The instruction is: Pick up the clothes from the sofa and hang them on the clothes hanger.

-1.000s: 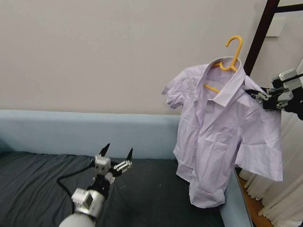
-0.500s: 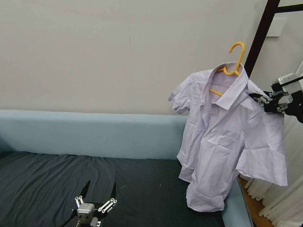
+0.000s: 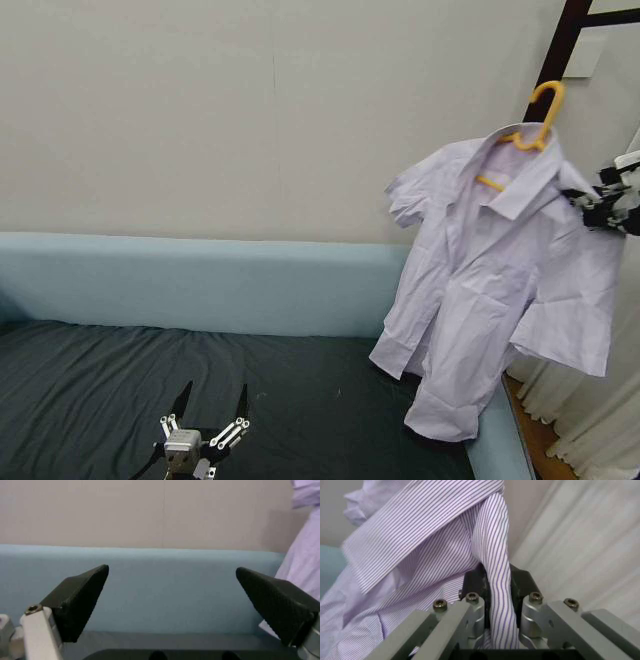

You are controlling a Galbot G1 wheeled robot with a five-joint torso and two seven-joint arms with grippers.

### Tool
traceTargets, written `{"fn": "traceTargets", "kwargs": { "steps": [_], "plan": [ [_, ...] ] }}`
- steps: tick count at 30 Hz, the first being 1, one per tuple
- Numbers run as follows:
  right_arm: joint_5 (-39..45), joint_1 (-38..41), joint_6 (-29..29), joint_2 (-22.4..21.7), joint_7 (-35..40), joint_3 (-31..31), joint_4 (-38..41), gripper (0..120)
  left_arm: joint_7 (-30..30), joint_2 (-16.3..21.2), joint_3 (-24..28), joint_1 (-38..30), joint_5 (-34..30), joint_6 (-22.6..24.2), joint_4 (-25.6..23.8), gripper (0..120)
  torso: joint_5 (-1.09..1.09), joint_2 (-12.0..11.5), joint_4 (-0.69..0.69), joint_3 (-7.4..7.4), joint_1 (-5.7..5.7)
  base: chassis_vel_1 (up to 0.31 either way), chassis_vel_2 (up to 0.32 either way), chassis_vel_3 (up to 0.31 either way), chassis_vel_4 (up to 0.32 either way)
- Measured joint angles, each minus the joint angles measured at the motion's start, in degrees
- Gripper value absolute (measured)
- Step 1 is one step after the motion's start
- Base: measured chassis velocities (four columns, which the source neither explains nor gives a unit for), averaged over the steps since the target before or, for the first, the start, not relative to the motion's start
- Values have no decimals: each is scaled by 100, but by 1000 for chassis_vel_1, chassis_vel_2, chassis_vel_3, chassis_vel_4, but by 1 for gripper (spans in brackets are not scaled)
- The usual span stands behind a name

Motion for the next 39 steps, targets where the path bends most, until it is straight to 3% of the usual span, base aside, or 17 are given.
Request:
{"fn": "traceTargets", "kwargs": {
  "steps": [5,16,19,24,31,36,39],
  "plan": [
    [-237,-36,-30,-22,-5,-27,-600,8,-1,5,5,-8,-7,5,-1,100,-1,0,2,0,0,0,0,0,0],
    [-1551,-221,246,254,-991,-202,-2445,8,-5,11,12,-18,-16,11,-4,100,1,0,3,0,0,0,0,0,0],
    [-2377,-250,789,461,-1671,-294,-3695,8,-8,13,15,-20,-19,14,-4,100,1,0,-2,0,0,0,0,0,0],
    [-3096,-132,1303,716,-2460,-382,-4465,8,-8,14,17,-22,-21,15,-4,100,1,0,1,0,0,0,0,0,0],
    [-4192,-63,2127,907,-3132,-468,-4502,8,-10,16,18,-22,-22,15,-4,100,-1,0,2,0,0,0,0,0,0],
    [-4998,-59,2308,1084,-3316,-587,-4082,8,-10,16,18,-22,-23,16,-4,100,-3,0,3,0,0,0,0,0,0],
    [-5293,523,2310,1427,-3275,-1320,-4039,8,-11,16,19,-23,-23,16,-4,100,-8,1,-3,-1,0,0,0,0,0]
  ]
}}
